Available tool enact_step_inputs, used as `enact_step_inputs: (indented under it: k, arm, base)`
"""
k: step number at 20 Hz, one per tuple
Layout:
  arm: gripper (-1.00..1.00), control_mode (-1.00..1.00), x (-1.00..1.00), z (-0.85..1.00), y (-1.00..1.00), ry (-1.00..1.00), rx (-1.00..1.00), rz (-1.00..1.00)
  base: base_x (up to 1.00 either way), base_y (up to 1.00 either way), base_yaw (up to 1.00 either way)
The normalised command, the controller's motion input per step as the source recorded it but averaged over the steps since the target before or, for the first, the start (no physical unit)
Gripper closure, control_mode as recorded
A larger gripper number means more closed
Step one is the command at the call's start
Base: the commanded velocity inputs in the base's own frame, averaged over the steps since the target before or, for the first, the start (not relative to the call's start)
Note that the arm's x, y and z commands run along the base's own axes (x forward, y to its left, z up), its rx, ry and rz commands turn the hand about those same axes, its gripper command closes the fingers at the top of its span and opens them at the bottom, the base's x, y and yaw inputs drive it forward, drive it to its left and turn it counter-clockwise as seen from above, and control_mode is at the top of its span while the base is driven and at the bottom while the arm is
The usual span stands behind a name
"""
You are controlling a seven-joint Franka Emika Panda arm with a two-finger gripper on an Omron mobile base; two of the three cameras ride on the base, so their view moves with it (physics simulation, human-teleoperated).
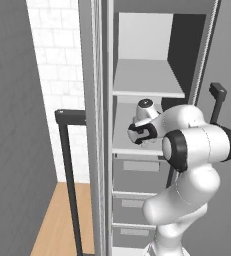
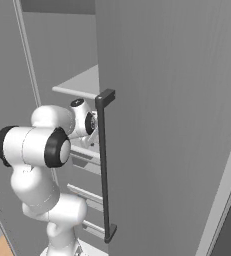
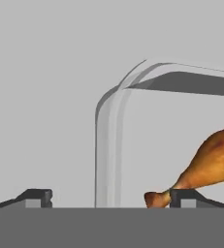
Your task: Take the meat container that has the chicken drumstick and place it on the second highest rack of the freezer. Then take the vegetable container that has the mushroom and broccoli and place it on the highest rack of the freezer.
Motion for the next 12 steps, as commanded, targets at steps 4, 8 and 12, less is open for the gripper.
enact_step_inputs:
  k: [4,8,12]
  arm:
    - [-1.00,-1.00,-0.44,0.00,0.00,-0.13,0.00,0.00]
    - [-1.00,-1.00,-0.36,0.07,0.00,-0.15,0.00,0.00]
    - [-1.00,-1.00,-0.07,0.69,0.00,-0.07,0.00,-0.05]
  base:
    - [0.00,0.00,0.00]
    - [0.00,0.00,0.00]
    - [0.00,0.00,0.00]
